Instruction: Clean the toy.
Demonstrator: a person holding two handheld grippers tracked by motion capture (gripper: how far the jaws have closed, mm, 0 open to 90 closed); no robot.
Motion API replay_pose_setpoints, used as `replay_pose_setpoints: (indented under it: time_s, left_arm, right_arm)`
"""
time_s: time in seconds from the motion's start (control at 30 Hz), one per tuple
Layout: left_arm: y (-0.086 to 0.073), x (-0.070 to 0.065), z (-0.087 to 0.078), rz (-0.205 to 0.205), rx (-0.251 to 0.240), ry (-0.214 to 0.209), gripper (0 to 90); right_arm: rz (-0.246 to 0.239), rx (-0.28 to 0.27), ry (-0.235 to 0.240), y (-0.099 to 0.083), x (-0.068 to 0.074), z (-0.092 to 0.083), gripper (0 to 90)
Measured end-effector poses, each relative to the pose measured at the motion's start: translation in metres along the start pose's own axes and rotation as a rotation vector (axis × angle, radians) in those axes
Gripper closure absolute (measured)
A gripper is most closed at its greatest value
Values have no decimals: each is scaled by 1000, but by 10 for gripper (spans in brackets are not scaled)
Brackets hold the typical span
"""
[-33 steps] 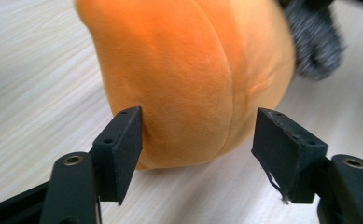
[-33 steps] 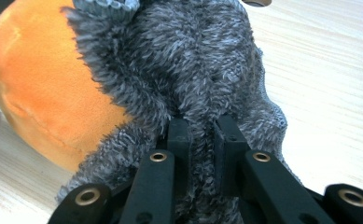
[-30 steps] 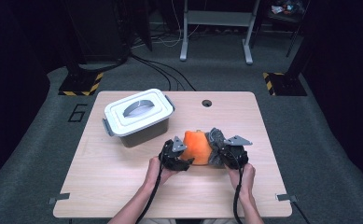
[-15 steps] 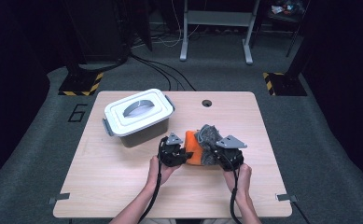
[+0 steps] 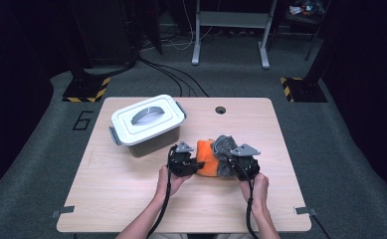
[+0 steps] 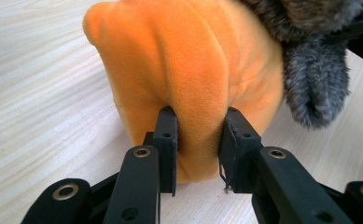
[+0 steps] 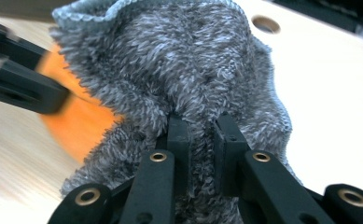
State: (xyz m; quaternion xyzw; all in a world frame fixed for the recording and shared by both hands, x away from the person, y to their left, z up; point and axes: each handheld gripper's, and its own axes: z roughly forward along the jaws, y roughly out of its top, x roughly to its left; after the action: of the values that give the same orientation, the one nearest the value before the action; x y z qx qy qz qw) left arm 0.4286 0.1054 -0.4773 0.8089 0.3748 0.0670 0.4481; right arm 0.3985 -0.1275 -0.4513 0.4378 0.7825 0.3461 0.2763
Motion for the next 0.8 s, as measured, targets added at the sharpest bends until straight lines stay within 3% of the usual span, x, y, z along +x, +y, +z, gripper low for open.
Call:
replay_pose_setpoints:
  time_s: [0.2, 0.33, 0.53, 0.67, 0.8]
  left_arm:
    - [0, 1, 0, -2, 1, -1, 694]
    - [-1, 3, 0, -3, 5, 8, 692]
    - [-1, 4, -1, -5, 5, 7, 690]
    - [-1, 3, 0, 7, 8, 12, 690]
    - [-1, 3, 0, 6, 7, 13, 689]
  right_arm:
    - [74, 62, -19, -15, -19, 8, 795]
    - [87, 43, -13, -15, -21, 5, 796]
    - [34, -38, 6, -1, -8, -10, 798]
    - [-15, -86, 48, 11, 9, -17, 797]
    - [-82, -89, 67, 20, 27, -15, 796]
